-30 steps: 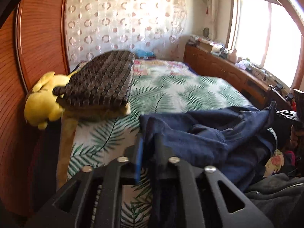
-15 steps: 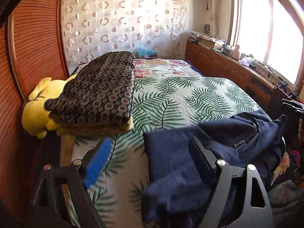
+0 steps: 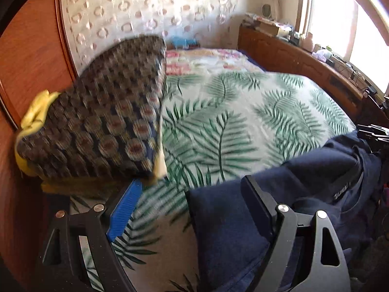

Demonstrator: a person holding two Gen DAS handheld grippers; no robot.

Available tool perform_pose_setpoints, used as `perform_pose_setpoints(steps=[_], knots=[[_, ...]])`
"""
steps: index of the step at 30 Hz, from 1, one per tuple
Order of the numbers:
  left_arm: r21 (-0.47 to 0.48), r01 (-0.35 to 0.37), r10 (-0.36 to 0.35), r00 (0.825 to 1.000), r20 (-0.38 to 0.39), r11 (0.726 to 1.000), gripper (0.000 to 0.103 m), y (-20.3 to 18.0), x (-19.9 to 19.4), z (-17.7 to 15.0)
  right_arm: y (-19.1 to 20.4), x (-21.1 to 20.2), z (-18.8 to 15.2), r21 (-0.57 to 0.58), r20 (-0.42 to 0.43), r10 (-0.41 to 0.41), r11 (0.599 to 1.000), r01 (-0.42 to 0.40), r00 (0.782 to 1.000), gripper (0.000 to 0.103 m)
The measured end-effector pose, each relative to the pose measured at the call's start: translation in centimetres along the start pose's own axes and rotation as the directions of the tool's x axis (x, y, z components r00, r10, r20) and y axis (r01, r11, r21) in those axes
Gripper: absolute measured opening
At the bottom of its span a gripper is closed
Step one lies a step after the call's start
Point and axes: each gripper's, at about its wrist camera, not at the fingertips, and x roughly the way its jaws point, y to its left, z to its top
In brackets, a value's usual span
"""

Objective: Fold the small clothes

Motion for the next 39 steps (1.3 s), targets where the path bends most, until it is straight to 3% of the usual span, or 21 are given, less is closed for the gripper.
perform_pose_setpoints(steps=[6, 9, 10, 13, 18, 27, 29, 32, 39], knots=[[-0.030, 0.007, -0.008, 0.999, -0.044, 1.000, 0.084, 0.0, 1.2, -2.1, -0.3, 0.9, 0.4, 0.017, -0.021, 0.017, 1.000, -0.016, 1.000, 0.047], [-0.034, 0.004, -0.006, 0.999, -0.053, 0.999, 0.084, 0.0, 1.3, -2.4, -0.3, 1.3, 0.7, 0.000, -0.015, 0.002, 1.000, -0.002, 1.000, 0.026], [-0.035, 0.004, -0.006, 0.998, -0.055, 0.999, 0.084, 0.0, 1.4, -2.5, -0.3, 1.3, 0.5, -0.006, -0.001, -0.001, 1.000, 0.001, 1.000, 0.014], [-0.034, 0.002, -0.003, 0.998, -0.058, 0.999, 0.084, -0.1, 1.6, -2.6, -0.3, 0.6, 0.2, -0.006, 0.058, 0.021, 1.000, -0.021, 0.998, 0.007], [-0.032, 0.003, -0.004, 0.999, -0.052, 0.999, 0.084, -0.1, 1.7, -2.9, -1.5, -1.6, -0.4, 0.066, 0.168, -0.063, 0.996, 0.053, 0.984, 0.006], [-0.035, 0.009, -0.011, 0.999, -0.045, 0.999, 0.084, 0.0, 1.3, -2.5, -2.0, 0.3, -0.8, 0.078, 0.092, -0.066, 0.995, 0.059, 0.994, 0.006], [-0.027, 0.009, -0.010, 0.999, -0.034, 1.000, 0.080, 0.0, 1.0, -2.2, -2.1, 0.3, -0.5, 0.073, 0.085, -0.075, 0.995, 0.069, 0.994, 0.006], [-0.024, 0.027, -0.028, 0.999, -0.023, 0.999, 0.059, 0.1, 0.5, -1.4, -2.2, 0.0, -0.1, 0.060, 0.086, -0.109, 0.993, 0.104, 0.990, 0.006], [-0.031, 0.052, -0.053, 0.998, -0.046, 0.998, 0.054, 0.2, 1.4, -0.2, -2.4, -0.2, 0.1, 0.040, 0.094, -0.087, 0.996, 0.084, 0.992, 0.009]])
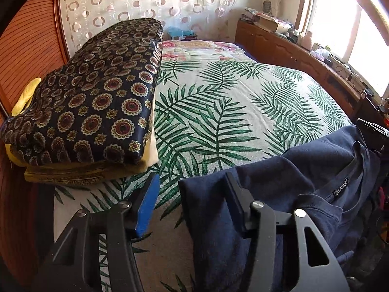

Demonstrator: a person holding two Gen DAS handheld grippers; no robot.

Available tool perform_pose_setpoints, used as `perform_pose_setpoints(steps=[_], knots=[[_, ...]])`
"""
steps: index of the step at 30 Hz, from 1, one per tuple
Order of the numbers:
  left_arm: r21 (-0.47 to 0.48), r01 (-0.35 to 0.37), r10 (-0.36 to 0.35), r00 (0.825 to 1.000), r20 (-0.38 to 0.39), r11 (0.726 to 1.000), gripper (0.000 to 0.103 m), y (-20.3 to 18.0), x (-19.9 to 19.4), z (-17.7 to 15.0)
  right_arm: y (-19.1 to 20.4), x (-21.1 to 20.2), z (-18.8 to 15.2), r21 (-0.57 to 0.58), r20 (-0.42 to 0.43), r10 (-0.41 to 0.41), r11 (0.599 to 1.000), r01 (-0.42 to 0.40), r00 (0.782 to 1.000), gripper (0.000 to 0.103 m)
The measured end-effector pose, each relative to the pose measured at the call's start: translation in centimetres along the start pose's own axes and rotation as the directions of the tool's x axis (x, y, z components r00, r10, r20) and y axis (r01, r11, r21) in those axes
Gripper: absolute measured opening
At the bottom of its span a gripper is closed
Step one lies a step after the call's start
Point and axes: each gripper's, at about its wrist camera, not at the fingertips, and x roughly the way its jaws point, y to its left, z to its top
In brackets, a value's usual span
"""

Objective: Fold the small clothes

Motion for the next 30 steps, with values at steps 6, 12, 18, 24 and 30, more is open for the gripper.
perform_pose_setpoints(steps=[6, 12, 18, 24, 30], knots=[[0.004, 0.035, -0.035, 0.999, -0.003, 0.999, 0.031, -0.4, -0.1, -0.8, 0.5, 1.8, -0.5, -0.016, -0.051, 0.022, 1.000, -0.023, 0.998, 0.021], [0.011, 0.056, -0.056, 0.998, 0.010, 0.998, 0.008, -0.6, -0.8, -1.1, -0.3, 2.7, -0.5, 0.013, -0.078, 0.034, 0.999, -0.034, 0.996, 0.021], [-0.036, 0.039, -0.036, 0.996, 0.080, 0.999, 0.007, 0.5, -3.4, -1.8, -0.5, 2.7, -0.5, 0.013, -0.086, 0.030, 0.999, -0.029, 0.996, 0.021], [0.012, -0.010, 0.010, 0.999, 0.039, 1.000, 0.021, 0.2, -2.4, -1.6, 0.2, 2.9, -0.4, -0.015, -0.085, 0.000, 1.000, -0.002, 0.996, 0.029], [0.041, 0.000, 0.001, 1.000, -0.016, 0.999, 0.041, 0.1, -0.8, -0.9, 0.3, 2.4, -0.3, -0.038, -0.083, -0.009, 0.999, 0.006, 0.996, 0.058]])
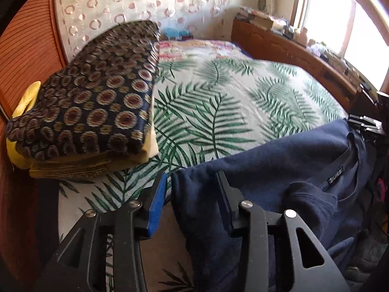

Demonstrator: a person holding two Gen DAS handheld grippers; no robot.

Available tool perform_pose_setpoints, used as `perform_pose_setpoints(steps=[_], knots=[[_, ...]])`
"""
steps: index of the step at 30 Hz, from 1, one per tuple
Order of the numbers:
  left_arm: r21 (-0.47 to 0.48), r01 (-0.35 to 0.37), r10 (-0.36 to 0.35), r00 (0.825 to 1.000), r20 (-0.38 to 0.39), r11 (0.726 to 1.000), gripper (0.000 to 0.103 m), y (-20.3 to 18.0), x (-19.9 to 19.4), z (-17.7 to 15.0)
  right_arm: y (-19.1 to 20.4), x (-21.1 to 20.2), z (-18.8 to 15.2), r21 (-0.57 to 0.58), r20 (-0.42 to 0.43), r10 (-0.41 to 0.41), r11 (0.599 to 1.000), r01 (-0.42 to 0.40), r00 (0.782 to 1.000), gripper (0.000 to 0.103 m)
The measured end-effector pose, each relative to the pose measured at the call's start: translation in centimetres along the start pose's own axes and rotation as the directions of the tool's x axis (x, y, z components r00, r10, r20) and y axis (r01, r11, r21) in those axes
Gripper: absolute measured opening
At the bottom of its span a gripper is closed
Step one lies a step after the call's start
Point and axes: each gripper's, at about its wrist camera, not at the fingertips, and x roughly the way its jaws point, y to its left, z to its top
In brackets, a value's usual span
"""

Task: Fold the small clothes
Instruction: 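Grasp the navy shirt with both grippers and lift it off the bed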

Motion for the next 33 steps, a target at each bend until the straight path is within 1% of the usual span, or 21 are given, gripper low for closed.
perform_pose_setpoints(steps=[3, 6, 10, 11, 12, 13, 14, 15, 16, 18, 20, 21, 22, 24, 26, 27, 28, 30, 33], knots=[[0.001, -0.001, 0.001, 1.000, -0.031, 1.000, 0.041, 0.1, 0.7, 0.0, 0.2, 0.1, -0.1, -0.023, -0.020, 0.024, 0.999, -0.025, 1.000, 0.059], [-0.005, 0.006, -0.006, 0.999, -0.036, 1.000, 0.041, 0.0, 0.9, 0.0, 0.2, 0.8, -0.2, -0.032, -0.050, 0.030, 0.999, -0.031, 0.998, 0.059], [-0.013, 0.005, -0.006, 0.999, -0.033, 1.000, 0.041, -0.1, 0.9, -0.1, 0.3, 0.6, -0.1, -0.038, -0.042, 0.039, 0.998, -0.040, 0.998, 0.059], [-0.010, 0.004, -0.005, 0.999, -0.032, 1.000, 0.041, -0.2, 0.9, -0.3, 0.4, 0.5, -0.2, -0.043, -0.041, 0.041, 0.998, -0.042, 0.998, 0.057], [-0.006, 0.009, -0.010, 0.999, -0.032, 1.000, 0.041, -0.4, 0.9, -0.4, 0.5, 0.5, -0.3, -0.050, -0.040, 0.042, 0.998, -0.044, 0.998, 0.054], [0.004, 0.022, -0.022, 0.999, -0.039, 1.000, 0.037, -0.6, 1.0, -0.5, 0.7, 0.3, -0.4, -0.058, -0.041, 0.039, 0.997, -0.042, 0.998, 0.047], [0.028, 0.025, -0.024, 0.999, -0.036, 0.999, 0.028, -1.0, 0.9, -0.6, 0.8, 0.2, -0.5, -0.060, -0.043, 0.046, 0.997, -0.049, 0.998, 0.032], [0.040, 0.032, -0.031, 0.999, -0.033, 0.999, 0.020, -1.2, 0.7, -0.6, 0.7, 0.1, -0.6, -0.052, -0.046, 0.074, 0.996, -0.076, 0.996, 0.023], [0.040, 0.037, -0.036, 0.999, -0.026, 0.998, 0.015, -1.4, 0.4, -0.6, 0.8, -0.1, -0.9, -0.038, -0.049, 0.111, 0.993, -0.113, 0.993, 0.015], [0.042, 0.041, -0.041, 0.999, 0.004, 0.998, 0.012, -1.8, -0.8, -0.7, 1.2, -0.7, -1.4, -0.047, -0.036, 0.110, 0.993, -0.111, 0.993, 0.013], [0.042, 0.048, -0.050, 0.997, 0.055, 0.998, 0.011, -2.3, -2.8, -1.0, 1.1, -2.0, -1.8, -0.008, -0.009, 0.158, 0.987, -0.158, 0.987, 0.012], [0.045, 0.067, -0.071, 0.993, 0.091, 0.997, 0.011, -2.6, -4.3, -1.2, 1.0, -3.1, -2.0, 0.026, 0.016, 0.194, 0.981, -0.195, 0.981, 0.012], [0.053, 0.100, -0.106, 0.985, 0.135, 0.994, 0.011, -3.0, -6.2, -1.3, 1.0, -4.5, -2.2, 0.044, 0.051, 0.217, 0.975, -0.219, 0.975, 0.011], [0.069, 0.138, -0.148, 0.971, 0.189, 0.988, 0.011, -3.4, -9.0, -1.3, 1.3, -7.5, -2.5, 0.049, 0.116, 0.229, 0.971, -0.236, 0.966, 0.011], [0.088, 0.155, -0.172, 0.955, 0.242, 0.984, 0.011, -3.9, -11.9, -1.0, 1.8, -10.8, -2.6, 0.036, 0.176, 0.219, 0.973, -0.229, 0.960, 0.011], [0.095, 0.172, -0.191, 0.943, 0.272, 0.981, 0.011, -4.1, -13.6, -0.7, 2.0, -12.3, -2.4, 0.027, 0.198, 0.215, 0.974, -0.224, 0.956, 0.011], [0.097, 0.178, -0.199, 0.936, 0.289, 0.979, 0.011, -4.1, -14.7, -0.4, 2.2, -14.0, -2.2, 0.017, 0.225, 0.204, 0.977, -0.213, 0.953, 0.011], [0.116, 0.172, -0.201, 0.924, 0.326, 0.978, 0.010, -4.4, -17.6, 0.6, 2.3, -16.9, -1.9, 0.002, 0.270, 0.193, 0.980, -0.201, 0.943, 0.011], [0.140, 0.188, -0.229, 0.895, 0.384, 0.972, 0.010, -4.4, -21.7, 2.0, 2.2, -21.0, -0.8, -0.017, 0.328, 0.175, 0.984, -0.179, 0.928, 0.010]])
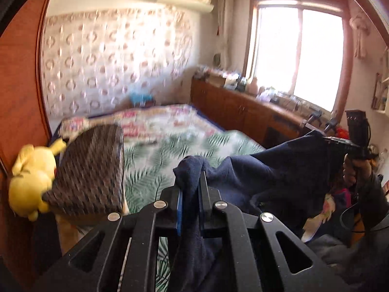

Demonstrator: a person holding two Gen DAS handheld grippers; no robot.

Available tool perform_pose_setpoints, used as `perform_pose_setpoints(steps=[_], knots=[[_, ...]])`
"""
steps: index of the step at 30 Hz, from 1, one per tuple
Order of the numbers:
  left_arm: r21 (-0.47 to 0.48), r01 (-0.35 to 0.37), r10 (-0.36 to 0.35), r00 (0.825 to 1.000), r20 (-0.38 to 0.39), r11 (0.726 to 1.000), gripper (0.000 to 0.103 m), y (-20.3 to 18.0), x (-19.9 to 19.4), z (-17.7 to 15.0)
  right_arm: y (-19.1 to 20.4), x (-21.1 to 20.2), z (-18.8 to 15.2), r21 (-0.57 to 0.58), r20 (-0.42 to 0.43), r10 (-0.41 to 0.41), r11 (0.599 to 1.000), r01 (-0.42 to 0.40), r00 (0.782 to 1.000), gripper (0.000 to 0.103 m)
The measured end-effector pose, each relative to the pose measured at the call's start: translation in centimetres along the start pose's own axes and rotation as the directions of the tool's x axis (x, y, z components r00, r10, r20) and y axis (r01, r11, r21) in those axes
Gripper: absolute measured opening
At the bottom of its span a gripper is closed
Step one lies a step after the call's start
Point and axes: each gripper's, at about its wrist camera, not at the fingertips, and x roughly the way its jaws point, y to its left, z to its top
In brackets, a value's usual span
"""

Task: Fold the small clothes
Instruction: 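Grasp the navy shirt with both grippers and lift it off the bed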

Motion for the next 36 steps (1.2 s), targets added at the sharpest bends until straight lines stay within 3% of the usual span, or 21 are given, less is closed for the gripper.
perform_pose_setpoints(steps=[5, 11, 18, 22, 27, 32, 36], knots=[[0.025, 0.047, -0.049, 0.992, 0.116, 0.999, 0.010, -1.4, -4.8, 4.4, 1.4, -6.1, 3.5, -0.034, 0.098, 0.045, 0.999, -0.042, 0.994, 0.010], [0.074, 0.048, -0.064, 0.972, 0.227, 0.996, 0.010, -3.3, -9.9, 7.6, 2.5, -12.1, 6.3, -0.051, 0.193, 0.113, 0.993, -0.104, 0.975, 0.010], [0.107, -0.009, -0.026, 0.946, 0.324, 0.994, 0.010, -3.3, -12.6, 12.4, 4.6, -16.9, 11.7, -0.169, 0.261, 0.088, 0.985, -0.044, 0.961, 0.010], [0.112, -0.040, -0.003, 0.935, 0.356, 0.993, 0.010, -3.2, -13.5, 13.4, 5.5, -17.1, 12.6, -0.205, 0.282, 0.064, 0.979, -0.005, 0.957, 0.010], [0.087, -0.055, 0.024, 0.944, 0.328, 0.995, 0.010, -1.8, -11.1, 12.6, 5.8, -15.4, 11.2, -0.200, 0.260, 0.052, 0.980, 0.001, 0.964, 0.010], [0.064, -0.071, 0.051, 0.958, 0.281, 0.995, 0.010, -0.8, -7.2, 11.7, 5.2, -12.4, 11.7, -0.184, 0.204, 0.027, 0.983, 0.012, 0.979, 0.010], [0.065, -0.139, 0.123, 0.971, 0.207, 0.988, 0.010, 1.2, 0.2, 11.4, 2.5, -7.1, 12.4, -0.161, 0.115, -0.019, 0.986, 0.038, 0.993, 0.010]])
